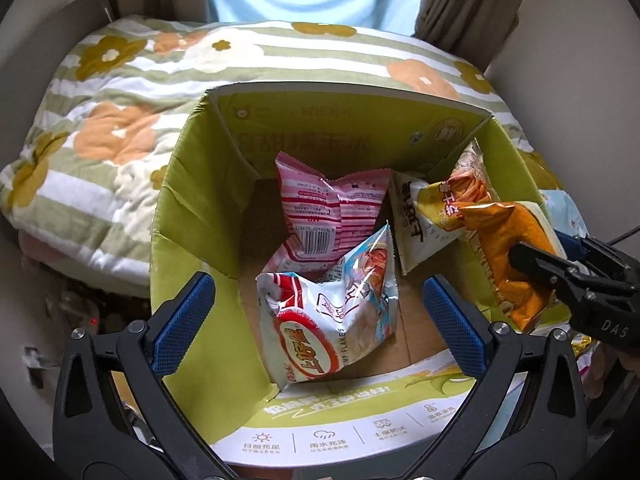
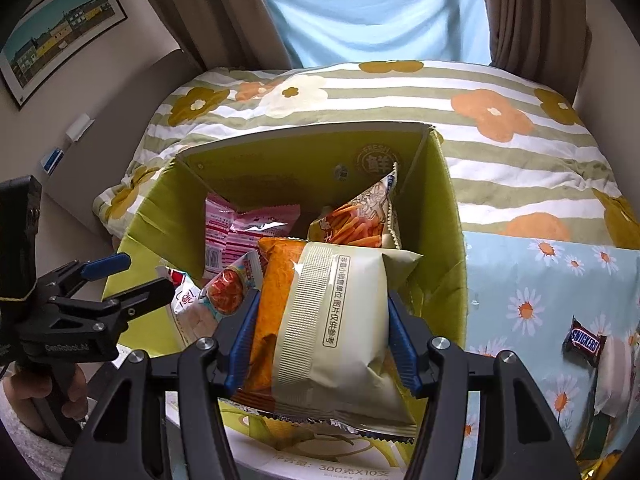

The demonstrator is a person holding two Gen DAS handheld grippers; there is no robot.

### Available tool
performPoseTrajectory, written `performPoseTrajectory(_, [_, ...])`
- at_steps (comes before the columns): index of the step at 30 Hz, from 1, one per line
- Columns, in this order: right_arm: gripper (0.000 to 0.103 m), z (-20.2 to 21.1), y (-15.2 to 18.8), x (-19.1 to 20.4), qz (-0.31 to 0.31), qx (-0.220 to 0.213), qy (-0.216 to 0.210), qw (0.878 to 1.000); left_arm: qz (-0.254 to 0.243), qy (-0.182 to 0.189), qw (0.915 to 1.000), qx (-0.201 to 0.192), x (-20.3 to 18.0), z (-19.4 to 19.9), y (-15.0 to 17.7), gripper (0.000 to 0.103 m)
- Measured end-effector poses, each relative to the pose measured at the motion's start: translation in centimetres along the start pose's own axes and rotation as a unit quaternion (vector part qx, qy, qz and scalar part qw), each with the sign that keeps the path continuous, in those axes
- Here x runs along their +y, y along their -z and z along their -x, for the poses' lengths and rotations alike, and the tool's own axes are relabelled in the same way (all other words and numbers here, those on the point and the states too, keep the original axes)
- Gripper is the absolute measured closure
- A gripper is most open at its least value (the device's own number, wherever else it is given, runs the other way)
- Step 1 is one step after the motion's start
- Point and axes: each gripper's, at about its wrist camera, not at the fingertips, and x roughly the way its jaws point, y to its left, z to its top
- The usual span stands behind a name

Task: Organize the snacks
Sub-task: 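Carry both packets over the box and open both tools to drop them inside, then move both tools to the remaining pile and grasp a white pink-edged packet with the left tool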

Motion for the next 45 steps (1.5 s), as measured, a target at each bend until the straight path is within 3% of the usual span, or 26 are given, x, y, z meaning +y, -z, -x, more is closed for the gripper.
performPoseTrajectory(6, [0.044,-0.5,0.1,-0.1,-0.016,0.001,-0.008,1.0,0.013,-0.005,0.9998,-0.012,0.3,1.1,0.1,0.0])
performPoseTrajectory(10, [0.005,-0.5,0.5,0.1,-0.022,-0.018,0.004,1.0,0.019,-0.004,0.9997,-0.013,0.6,1.5,0.5,0.0])
performPoseTrajectory(15, [0.004,0.6,1.2,0.9,0.0,-0.04,0.004,0.999,0.015,-0.002,0.9998,-0.015,0.5,2.1,1.2,0.0])
performPoseTrajectory(23, [0.004,2.4,2.2,1.6,0.003,-0.024,0.001,1.0,0.011,-0.002,0.9997,-0.021,0.0,3.8,2.3,0.0])
performPoseTrajectory(31, [0.004,5.2,3.6,2.0,-0.001,-0.041,0.019,0.999,0.001,0.006,0.9996,-0.028,-0.9,6.0,3.3,0.0])
performPoseTrajectory(39, [0.004,8.4,5.4,1.1,-0.016,-0.053,0.056,0.997,-0.035,0.042,0.9972,-0.051,-3.7,7.6,4.0,0.0])
performPoseTrajectory(45, [0.004,11.2,6.9,-2.1,-0.048,-0.073,0.071,0.994,-0.064,0.067,0.9946,-0.047,-7.3,8.0,4.6,0.0])
